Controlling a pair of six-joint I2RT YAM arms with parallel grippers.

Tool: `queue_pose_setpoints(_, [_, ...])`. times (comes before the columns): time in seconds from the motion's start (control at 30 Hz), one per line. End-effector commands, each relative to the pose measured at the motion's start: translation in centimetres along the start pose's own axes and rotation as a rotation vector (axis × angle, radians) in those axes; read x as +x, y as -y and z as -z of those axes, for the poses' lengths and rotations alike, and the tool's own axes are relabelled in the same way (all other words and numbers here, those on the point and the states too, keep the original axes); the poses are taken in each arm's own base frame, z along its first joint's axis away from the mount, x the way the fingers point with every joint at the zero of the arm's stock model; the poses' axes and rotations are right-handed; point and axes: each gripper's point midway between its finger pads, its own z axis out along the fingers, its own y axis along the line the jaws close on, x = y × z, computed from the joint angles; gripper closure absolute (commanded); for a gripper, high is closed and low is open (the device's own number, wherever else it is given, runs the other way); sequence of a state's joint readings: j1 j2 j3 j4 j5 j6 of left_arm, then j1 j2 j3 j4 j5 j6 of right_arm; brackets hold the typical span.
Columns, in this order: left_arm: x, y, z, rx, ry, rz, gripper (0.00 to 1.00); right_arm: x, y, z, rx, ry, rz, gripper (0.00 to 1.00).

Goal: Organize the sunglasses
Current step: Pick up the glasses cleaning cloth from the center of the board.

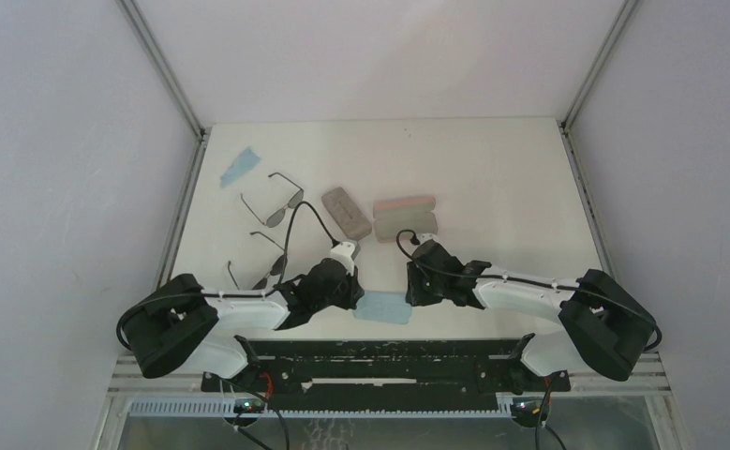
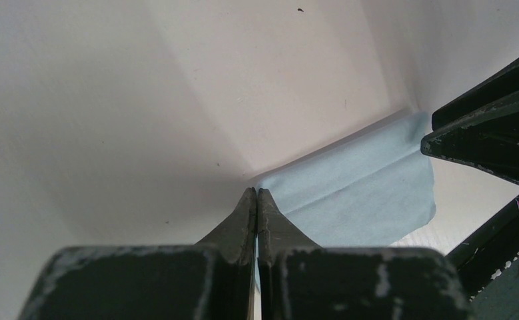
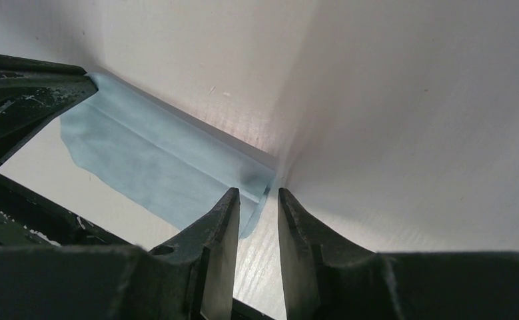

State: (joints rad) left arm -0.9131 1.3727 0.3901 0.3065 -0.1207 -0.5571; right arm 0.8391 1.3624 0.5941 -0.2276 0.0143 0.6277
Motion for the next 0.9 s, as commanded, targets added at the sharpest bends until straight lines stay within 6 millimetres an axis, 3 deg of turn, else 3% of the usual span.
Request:
queue_pose_setpoints(0.0, [-1.2,0.6,0.1,0.021,0.027,-0.003,1.0,-1.4,-1.5,0.1,-0.056,0.04,-0.013,0.74])
queue_pose_setpoints(0.43, [-1.2,0.7,0.2,0.027,0.027,-0.004,1.0,-1.0,-0.9,-0.9,-0.035,0.013,-0.024,0.76])
queue_pose_setpoints(0.77, [-2.1,1.5,0.5,0.055,0.044,-0.004,1.0,-1.9,-0.9,-0.3,-0.033,0.055,-0.007,0.99])
queue_pose_setpoints(0.87, [-2.7,2.1,0.9,0.074,0.055,-0.002,1.0,-2.5,-0.7,0.3,-0.027,0.087,-0.004,1.0])
